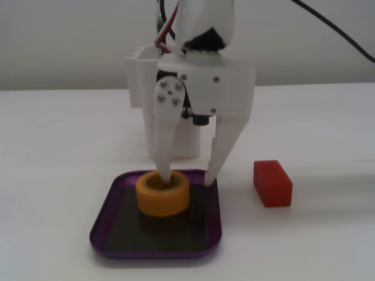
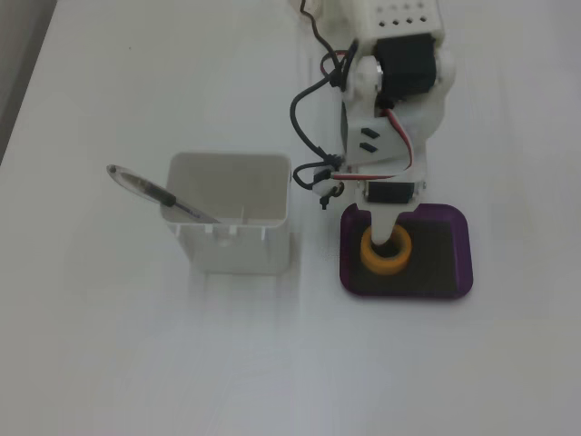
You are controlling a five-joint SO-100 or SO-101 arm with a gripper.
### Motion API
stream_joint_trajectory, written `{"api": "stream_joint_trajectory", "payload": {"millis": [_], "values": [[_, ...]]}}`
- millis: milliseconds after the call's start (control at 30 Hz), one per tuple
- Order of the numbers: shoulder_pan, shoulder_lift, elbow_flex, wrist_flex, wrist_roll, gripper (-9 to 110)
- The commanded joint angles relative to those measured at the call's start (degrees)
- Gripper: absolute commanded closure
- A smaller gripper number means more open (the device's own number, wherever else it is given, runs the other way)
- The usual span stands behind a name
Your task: Grab up the yellow tape and put it in the box.
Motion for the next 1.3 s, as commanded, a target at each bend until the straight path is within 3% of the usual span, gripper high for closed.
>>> {"api": "stream_joint_trajectory", "payload": {"millis": [0,267,467,800,967,1267], "values": [[-0.2,7.5,-6.6,6.8,0.3,88],[-1.2,23.7,-14.9,20.1,0.3,88],[-1.1,42.7,-6.1,20.4,0.3,88],[-0.3,75.1,33.8,19.5,-0.2,88],[0.8,92.5,59.3,8.3,-6.7,88],[12.4,122.8,101.6,-11.6,-11.2,88]]}}
